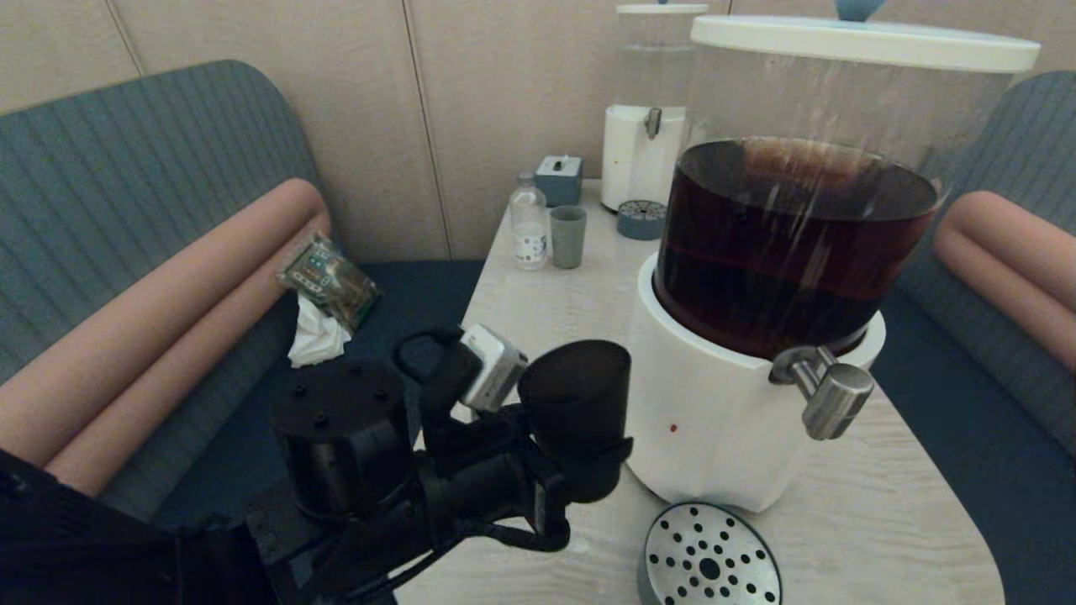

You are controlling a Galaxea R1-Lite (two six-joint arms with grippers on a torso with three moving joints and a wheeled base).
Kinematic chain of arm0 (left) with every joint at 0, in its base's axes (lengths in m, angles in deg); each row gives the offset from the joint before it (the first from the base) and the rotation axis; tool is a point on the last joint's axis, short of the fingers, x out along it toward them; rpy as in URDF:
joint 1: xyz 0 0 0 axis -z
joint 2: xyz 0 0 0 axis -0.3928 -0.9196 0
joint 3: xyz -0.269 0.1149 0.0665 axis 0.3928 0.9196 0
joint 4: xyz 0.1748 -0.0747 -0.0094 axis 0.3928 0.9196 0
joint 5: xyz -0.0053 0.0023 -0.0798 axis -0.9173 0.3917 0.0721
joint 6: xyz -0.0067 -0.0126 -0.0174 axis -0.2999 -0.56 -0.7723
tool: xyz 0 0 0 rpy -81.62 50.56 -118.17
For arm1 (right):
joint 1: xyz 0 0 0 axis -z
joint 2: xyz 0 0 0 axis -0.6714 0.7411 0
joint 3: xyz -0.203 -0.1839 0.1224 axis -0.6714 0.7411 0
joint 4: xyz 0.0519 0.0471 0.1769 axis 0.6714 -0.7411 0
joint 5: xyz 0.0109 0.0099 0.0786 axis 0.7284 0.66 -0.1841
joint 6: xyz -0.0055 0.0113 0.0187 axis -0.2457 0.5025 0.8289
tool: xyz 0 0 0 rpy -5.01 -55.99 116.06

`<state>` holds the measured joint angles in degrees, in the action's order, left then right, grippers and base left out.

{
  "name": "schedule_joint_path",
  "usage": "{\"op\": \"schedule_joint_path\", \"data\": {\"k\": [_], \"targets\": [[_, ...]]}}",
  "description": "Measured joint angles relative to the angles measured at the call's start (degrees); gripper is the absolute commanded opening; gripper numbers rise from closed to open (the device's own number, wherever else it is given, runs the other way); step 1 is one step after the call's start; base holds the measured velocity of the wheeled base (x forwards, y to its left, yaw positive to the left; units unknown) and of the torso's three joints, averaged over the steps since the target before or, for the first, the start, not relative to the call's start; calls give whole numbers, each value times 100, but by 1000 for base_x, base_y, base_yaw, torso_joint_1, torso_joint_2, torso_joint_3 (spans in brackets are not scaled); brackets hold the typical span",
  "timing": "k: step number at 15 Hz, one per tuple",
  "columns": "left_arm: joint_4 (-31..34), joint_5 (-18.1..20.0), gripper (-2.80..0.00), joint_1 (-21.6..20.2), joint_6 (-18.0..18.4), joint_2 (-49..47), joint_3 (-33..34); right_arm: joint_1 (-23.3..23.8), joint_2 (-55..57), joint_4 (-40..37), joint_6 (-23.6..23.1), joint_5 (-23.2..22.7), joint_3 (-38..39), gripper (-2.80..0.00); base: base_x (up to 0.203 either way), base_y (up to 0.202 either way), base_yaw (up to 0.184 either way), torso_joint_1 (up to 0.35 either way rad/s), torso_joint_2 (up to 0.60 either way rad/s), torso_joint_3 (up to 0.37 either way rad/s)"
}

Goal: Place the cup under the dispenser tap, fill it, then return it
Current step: Place the cup next to the water dispenser

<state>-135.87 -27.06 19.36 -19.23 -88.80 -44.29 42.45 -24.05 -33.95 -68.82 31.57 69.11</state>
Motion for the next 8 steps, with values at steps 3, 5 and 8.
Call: {"op": "schedule_joint_path", "data": {"k": [3,5,8], "targets": [[-6,-41,-280,-556,-7,102,-113,-5,0,0,0,0,0,-280,0,0,0,0,0,0],[-28,-41,-280,-916,51,17,-261,-2,0,0,0,1,0,-280,0,0,0,0,0,0],[-295,-30,-280,-1288,79,-403,-605,2,0,0,0,0,0,-280,0,0,0,0,0,0]]}}
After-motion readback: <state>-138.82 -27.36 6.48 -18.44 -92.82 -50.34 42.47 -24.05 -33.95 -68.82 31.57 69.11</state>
